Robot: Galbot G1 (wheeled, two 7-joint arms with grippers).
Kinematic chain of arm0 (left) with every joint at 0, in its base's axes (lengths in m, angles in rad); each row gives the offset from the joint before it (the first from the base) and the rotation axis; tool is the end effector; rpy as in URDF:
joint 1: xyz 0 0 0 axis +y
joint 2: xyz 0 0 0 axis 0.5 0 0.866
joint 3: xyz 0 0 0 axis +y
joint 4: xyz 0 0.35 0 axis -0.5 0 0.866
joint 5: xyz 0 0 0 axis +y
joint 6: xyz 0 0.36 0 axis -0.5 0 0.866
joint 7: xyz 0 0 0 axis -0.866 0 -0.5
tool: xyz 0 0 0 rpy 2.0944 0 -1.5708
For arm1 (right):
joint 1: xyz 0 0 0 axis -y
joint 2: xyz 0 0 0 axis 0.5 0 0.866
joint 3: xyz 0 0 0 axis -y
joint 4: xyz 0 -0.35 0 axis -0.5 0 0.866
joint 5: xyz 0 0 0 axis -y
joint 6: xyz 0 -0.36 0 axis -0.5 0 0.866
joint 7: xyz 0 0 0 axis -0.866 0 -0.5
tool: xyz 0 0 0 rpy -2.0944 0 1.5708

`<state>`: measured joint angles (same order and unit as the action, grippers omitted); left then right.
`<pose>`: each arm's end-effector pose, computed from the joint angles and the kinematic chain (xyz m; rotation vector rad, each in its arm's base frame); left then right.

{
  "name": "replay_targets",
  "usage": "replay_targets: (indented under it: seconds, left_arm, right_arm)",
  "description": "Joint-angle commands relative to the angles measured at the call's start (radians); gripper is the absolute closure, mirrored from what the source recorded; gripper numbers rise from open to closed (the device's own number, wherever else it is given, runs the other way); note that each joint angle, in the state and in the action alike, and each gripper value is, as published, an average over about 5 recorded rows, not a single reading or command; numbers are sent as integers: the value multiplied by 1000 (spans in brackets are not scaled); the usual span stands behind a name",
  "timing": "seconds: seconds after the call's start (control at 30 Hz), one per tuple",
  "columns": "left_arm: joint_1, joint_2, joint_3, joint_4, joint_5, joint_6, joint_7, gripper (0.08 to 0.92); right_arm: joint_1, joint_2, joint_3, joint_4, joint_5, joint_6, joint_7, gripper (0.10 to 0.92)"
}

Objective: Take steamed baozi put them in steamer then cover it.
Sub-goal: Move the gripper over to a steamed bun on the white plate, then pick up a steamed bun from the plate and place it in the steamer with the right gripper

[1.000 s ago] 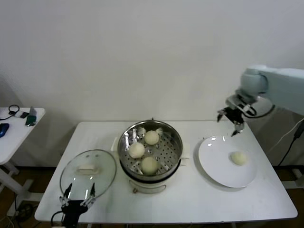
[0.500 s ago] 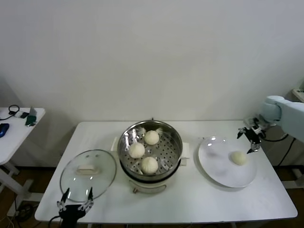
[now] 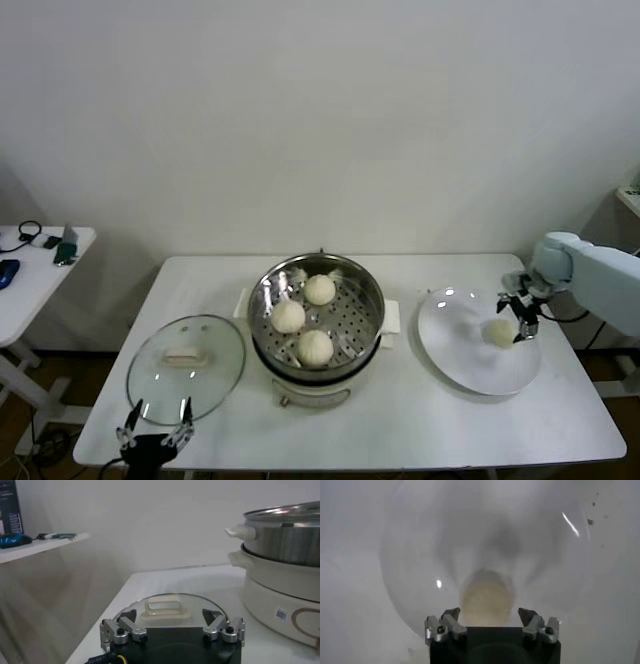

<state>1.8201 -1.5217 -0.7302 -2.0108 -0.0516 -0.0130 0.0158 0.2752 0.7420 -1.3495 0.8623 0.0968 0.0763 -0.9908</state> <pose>0.0934 0.0764 -0.3608 0.1915 -2.8210 -0.1512 0.5491 -0.2543 -0.2232 1.2180 -1.1833 1.4000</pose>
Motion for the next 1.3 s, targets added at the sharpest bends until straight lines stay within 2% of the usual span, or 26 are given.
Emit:
replay_targets:
  seconds: [0.03, 0.27, 0.43, 0.6, 0.73, 0.9, 1.1, 1.3]
  left_arm:
    - [2, 0, 0, -2, 0, 1, -1, 177]
    - [3, -2, 1, -6, 0, 0, -2, 177]
    - [2, -3, 2, -9, -1, 0, -3, 177]
    - [-1, -1, 5, -13, -2, 3, -3, 177]
    - [-1, 2, 9, -20, -2, 4, -2, 177]
    - [-2, 8, 12, -29, -4, 5, -1, 177]
    - [1, 15, 12, -43, -14, 7, -1, 177]
    - [11, 15, 11, -65, -21, 8, 0, 177]
  right_arm:
    - [-82, 12, 79, -41, -29, -6, 21, 278]
    - [-62, 3, 85, -33, -27, -2, 23, 384]
    - [35, -39, 9, 58, 38, -34, 3, 422]
    - [388, -75, -269, 262, 261, -97, -18, 431]
    - [733, -36, -505, 447, 444, -158, -25, 431]
    - [993, 55, -566, 636, 597, -245, -10, 431]
    - [1015, 125, -439, 848, 759, -379, 79, 431]
    - [869, 199, -326, 902, 772, -454, 163, 431]
